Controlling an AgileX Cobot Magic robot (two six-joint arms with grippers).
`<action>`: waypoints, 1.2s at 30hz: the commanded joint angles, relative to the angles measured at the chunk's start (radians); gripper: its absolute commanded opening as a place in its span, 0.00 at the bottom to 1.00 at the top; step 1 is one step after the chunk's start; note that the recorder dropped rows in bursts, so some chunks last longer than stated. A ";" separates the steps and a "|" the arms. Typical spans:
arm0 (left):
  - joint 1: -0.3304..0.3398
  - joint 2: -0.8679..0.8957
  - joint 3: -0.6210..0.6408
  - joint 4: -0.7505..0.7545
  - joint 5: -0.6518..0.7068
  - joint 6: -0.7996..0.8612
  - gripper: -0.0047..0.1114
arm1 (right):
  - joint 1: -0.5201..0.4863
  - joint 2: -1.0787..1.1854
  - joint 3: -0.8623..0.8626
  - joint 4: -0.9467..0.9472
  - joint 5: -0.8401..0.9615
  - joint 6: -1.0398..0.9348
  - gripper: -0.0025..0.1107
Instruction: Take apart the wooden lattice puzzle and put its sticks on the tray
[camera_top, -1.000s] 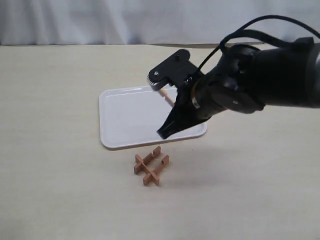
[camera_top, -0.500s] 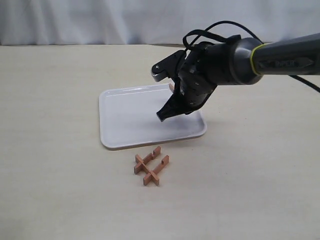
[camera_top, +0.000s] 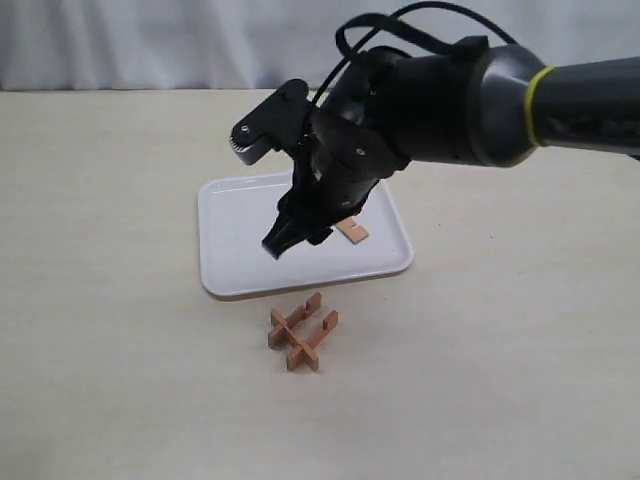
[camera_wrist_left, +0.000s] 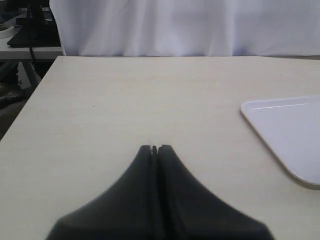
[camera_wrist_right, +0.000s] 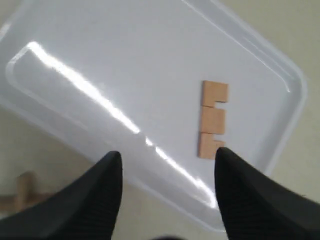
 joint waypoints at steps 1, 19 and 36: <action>-0.008 -0.003 0.003 0.002 -0.006 0.001 0.04 | 0.020 -0.056 -0.003 0.345 0.121 -0.330 0.49; -0.008 -0.003 0.003 0.002 -0.006 0.001 0.04 | 0.101 -0.058 0.166 0.421 0.175 -0.311 0.37; -0.008 -0.003 0.003 0.002 -0.006 0.001 0.04 | 0.099 0.033 0.166 0.420 0.094 -0.298 0.37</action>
